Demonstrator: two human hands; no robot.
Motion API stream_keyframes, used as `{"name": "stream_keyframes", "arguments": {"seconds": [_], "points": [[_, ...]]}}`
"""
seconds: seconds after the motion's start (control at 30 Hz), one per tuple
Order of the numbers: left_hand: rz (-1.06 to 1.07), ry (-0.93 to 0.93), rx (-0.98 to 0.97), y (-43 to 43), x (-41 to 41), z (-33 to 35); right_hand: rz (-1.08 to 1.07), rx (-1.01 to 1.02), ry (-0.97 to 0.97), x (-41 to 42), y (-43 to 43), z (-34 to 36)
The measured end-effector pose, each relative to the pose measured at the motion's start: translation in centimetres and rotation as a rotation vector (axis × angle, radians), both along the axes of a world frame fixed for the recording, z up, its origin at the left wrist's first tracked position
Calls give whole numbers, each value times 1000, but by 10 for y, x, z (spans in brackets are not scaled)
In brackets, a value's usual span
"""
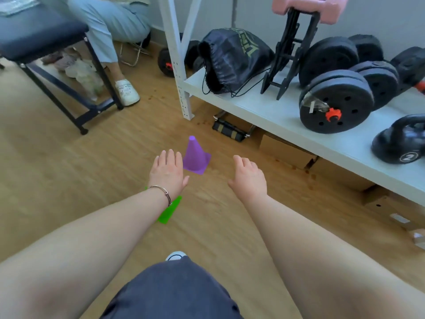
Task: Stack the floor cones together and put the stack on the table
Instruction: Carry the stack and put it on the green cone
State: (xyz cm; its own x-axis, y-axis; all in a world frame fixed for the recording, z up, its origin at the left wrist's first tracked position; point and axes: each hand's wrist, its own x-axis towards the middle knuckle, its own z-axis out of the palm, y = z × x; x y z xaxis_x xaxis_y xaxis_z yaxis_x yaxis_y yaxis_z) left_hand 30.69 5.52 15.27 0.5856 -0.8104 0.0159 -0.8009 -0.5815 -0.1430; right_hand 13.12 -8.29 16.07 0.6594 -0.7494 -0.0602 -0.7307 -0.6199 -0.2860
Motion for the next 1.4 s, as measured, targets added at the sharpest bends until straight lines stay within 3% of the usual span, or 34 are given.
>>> {"name": "stream_keyframes", "arguments": {"seconds": [0.57, 1.03, 1.13, 1.4], "points": [[456, 245, 4, 117, 111, -112, 234, 118, 146, 122, 50, -100], [314, 652, 188, 105, 135, -191, 394, 329, 330, 197, 72, -181], [354, 826, 162, 103, 138, -198, 415, 496, 388, 204, 78, -192], [422, 923, 6, 96, 129, -194, 284, 700, 238, 193, 78, -200]]}}
